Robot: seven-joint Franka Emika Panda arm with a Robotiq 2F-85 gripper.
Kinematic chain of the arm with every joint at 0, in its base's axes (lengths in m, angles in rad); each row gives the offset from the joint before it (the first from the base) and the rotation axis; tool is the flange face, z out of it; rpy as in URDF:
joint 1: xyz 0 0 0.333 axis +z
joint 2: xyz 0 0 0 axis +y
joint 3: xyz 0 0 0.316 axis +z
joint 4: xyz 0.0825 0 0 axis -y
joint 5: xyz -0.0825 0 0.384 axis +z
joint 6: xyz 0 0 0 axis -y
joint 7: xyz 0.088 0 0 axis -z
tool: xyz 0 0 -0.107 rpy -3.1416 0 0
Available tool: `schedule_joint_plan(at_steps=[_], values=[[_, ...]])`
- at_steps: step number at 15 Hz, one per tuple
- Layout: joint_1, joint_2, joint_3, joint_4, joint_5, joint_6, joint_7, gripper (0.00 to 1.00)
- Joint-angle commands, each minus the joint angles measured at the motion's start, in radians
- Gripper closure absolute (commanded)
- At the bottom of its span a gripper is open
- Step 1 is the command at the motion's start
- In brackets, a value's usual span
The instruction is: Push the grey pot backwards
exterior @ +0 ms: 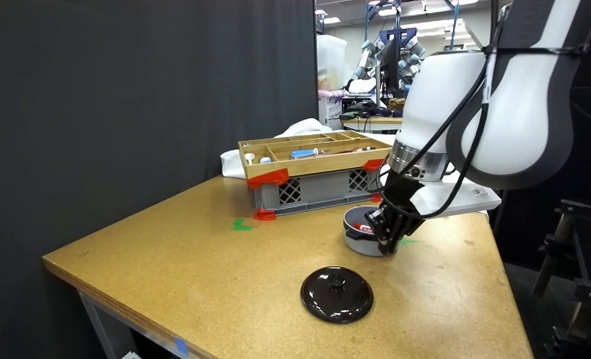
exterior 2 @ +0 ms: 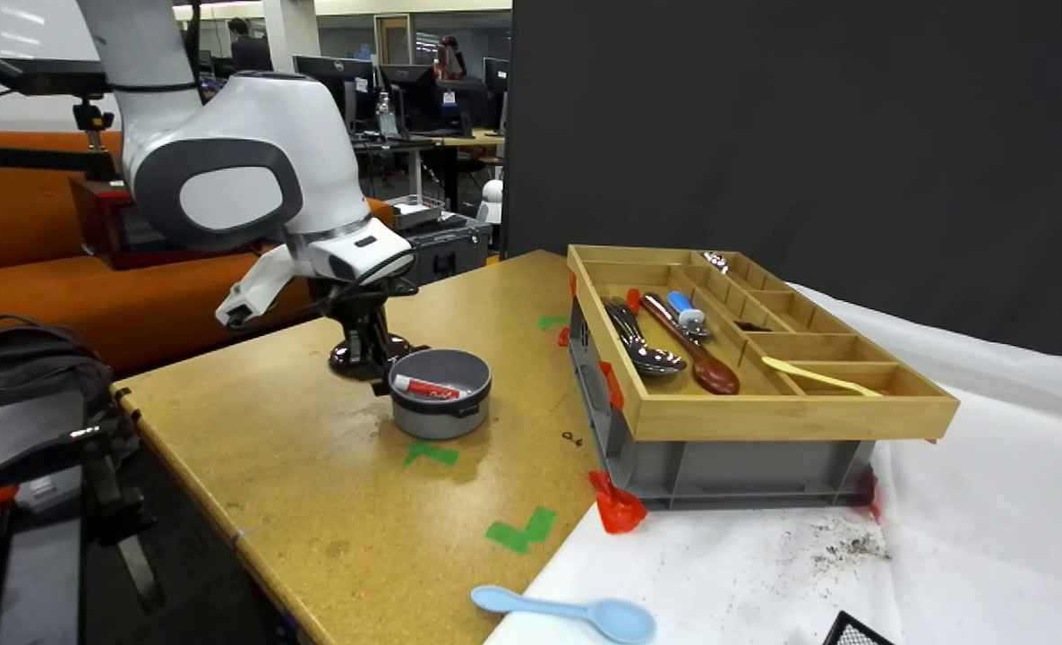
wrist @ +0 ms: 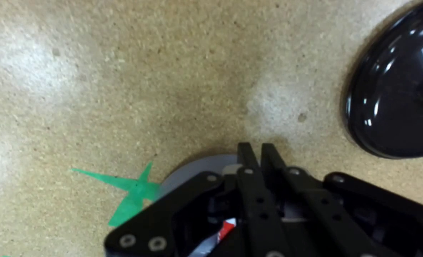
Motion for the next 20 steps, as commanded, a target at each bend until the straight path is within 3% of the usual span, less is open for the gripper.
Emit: schedule_joint_plan(at_steps=[1,9,10,11,20], values=[[0.089,0.026,-0.088,0.045,0.031,-0.026,0.017,0.98],[0.172,-0.059,-0.111,-0.004,-0.004,-0.175,0.112,1.00],[0.180,-0.077,-0.113,-0.015,-0.014,-0.195,0.132,0.94],[0.186,-0.094,-0.116,-0.025,-0.022,-0.211,0.153,0.73],[0.158,-0.291,-0.112,-0.078,-0.242,-0.383,0.345,0.11]])
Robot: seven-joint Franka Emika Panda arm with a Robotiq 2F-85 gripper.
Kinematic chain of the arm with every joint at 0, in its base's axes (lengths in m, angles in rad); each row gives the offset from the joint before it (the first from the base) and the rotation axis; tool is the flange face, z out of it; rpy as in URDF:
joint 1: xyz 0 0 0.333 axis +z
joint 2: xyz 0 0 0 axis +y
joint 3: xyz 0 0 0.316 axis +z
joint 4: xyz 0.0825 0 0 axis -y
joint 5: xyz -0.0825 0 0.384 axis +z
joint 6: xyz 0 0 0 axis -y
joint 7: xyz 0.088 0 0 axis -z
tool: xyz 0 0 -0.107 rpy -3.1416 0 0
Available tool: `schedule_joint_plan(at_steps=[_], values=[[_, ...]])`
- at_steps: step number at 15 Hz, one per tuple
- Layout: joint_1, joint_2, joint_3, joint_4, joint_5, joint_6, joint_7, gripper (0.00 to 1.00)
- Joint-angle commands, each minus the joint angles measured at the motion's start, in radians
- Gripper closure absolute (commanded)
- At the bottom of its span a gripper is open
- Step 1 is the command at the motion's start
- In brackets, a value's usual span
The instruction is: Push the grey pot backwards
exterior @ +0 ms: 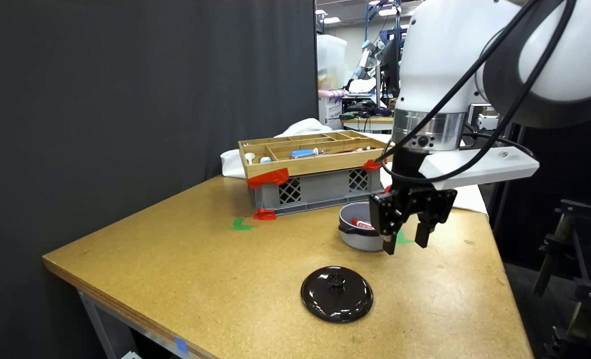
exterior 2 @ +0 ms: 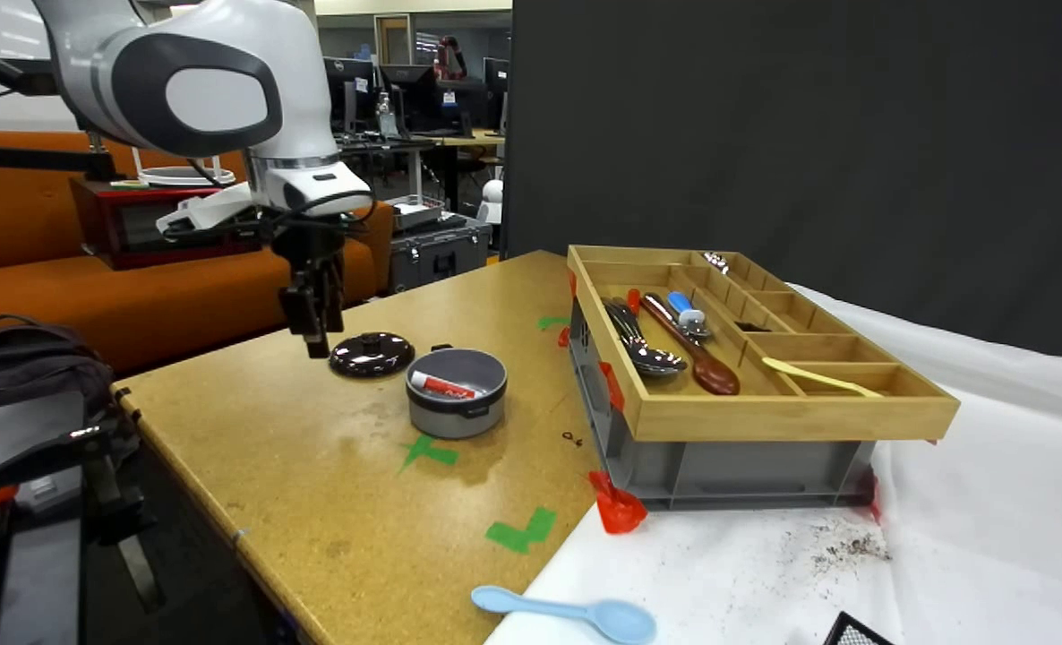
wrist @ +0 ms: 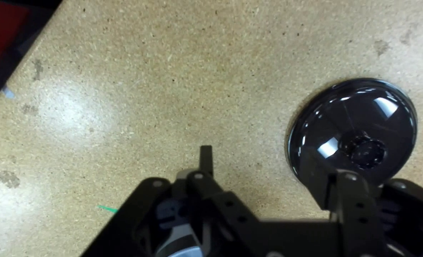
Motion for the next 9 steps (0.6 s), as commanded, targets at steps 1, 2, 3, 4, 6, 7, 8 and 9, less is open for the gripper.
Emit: schedule_joint_plan(at_steps=[1,2,3,4,6,7,8,9], values=[[-0.025,-0.101,0.003,-0.036,-0.117,-0.076,0.100,0.05],[-0.033,-0.124,0.008,-0.039,-0.152,-0.096,0.131,0.01],[-0.045,-0.147,0.018,-0.041,-0.187,-0.113,0.161,0.00],[-0.062,-0.170,0.030,-0.045,-0.218,-0.131,0.188,0.00],[-0.101,-0.217,0.063,-0.045,-0.274,-0.172,0.238,0.00],[-0.127,-0.236,0.088,-0.047,-0.290,-0.186,0.253,0.00],[-0.155,-0.253,0.117,-0.044,-0.301,-0.207,0.265,0.00],[-0.185,-0.269,0.147,-0.049,-0.307,-0.214,0.275,0.00]])
